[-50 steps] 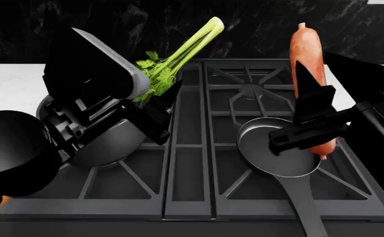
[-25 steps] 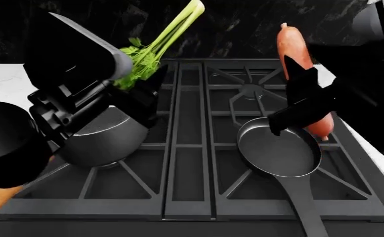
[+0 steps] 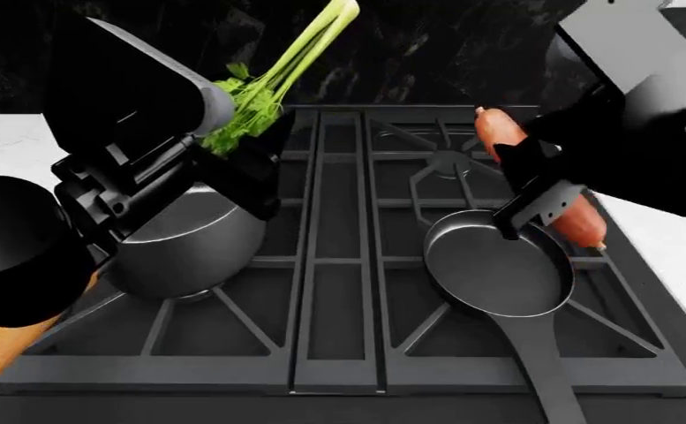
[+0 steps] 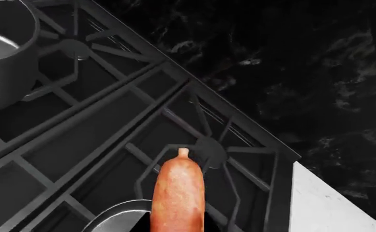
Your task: Place both pans onto different burners. Then place the celery and the sausage on different pans.
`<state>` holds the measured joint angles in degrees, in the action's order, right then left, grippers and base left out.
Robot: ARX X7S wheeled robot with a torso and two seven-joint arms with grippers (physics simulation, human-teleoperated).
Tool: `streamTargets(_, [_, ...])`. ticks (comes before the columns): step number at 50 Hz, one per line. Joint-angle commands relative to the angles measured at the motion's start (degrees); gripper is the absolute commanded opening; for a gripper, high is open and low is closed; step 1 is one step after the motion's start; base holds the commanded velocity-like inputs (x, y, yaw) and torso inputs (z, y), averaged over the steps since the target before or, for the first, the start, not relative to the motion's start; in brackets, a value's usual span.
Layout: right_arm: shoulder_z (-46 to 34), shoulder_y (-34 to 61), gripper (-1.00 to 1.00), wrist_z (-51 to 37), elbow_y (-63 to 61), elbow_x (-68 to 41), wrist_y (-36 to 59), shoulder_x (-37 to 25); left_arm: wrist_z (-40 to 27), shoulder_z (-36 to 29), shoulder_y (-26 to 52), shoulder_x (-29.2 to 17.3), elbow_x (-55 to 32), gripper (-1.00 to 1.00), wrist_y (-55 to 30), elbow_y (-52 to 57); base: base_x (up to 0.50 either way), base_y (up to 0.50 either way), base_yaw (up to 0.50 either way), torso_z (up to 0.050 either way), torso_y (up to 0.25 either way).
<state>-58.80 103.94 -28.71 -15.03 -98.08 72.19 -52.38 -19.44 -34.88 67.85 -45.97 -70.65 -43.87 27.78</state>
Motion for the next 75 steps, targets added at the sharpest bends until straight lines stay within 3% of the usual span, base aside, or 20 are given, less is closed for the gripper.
streamTargets(1, [-2.64,-1.39,-1.00,6.02,3.52,3.54,2.89,1.04,-0.30,0.40,0.41,0.30,-0.20,-1.00,0.46,-0.66,0.00,0.00,0.00,0.000,0.000])
streamTargets(20, [-7.66,-4.60,-1.00,14.31,9.39,15.80,0.37,3.05,-0.56,0.44,0.65,0.24,-0.63,-1.00,0.27,-0.54,0.00,0.00,0.00,0.000,0.000])
streamTargets(75, [-16.72,-9.79,-1.00,22.72,18.27,25.40,-1.86,9.47,1.35,-0.02,-0.13,0.34,0.15,-1.00,1.31,-1.96,0.00,0.00,0.00,0.000,0.001])
